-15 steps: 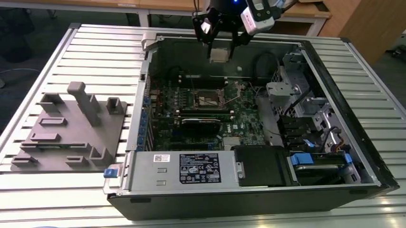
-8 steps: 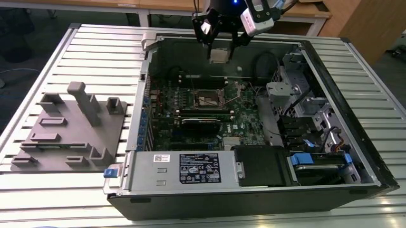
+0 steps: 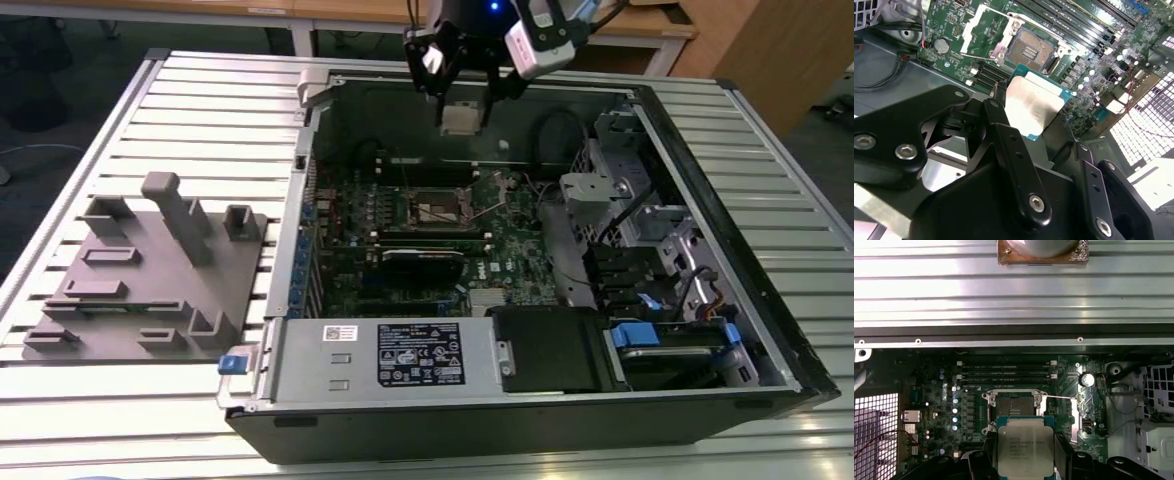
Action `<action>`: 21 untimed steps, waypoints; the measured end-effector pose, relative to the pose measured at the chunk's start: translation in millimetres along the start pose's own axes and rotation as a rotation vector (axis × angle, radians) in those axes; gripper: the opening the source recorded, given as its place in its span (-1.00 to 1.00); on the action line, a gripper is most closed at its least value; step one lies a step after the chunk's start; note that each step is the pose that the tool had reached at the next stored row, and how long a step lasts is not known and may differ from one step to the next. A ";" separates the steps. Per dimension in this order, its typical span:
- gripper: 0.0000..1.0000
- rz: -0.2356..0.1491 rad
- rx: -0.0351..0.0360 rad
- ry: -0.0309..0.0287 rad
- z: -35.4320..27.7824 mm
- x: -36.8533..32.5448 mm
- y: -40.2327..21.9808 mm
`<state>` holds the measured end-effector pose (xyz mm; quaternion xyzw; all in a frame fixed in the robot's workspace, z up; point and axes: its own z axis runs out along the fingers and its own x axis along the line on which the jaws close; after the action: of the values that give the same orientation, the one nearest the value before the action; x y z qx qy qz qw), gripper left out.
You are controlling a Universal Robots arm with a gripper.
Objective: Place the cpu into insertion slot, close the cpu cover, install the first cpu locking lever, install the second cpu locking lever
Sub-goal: 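Place the cpu into insertion slot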
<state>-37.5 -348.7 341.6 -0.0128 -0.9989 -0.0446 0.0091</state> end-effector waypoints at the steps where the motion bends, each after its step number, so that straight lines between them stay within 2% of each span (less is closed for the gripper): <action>1: 0.08 0.000 0.0001 0.0000 0.2 0.0 0.0; 21: 0.08 0.000 -0.0003 -0.0002 4.4 -0.1 -0.4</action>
<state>-37.5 -348.7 337.2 -0.0128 -0.9989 -0.0447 0.0090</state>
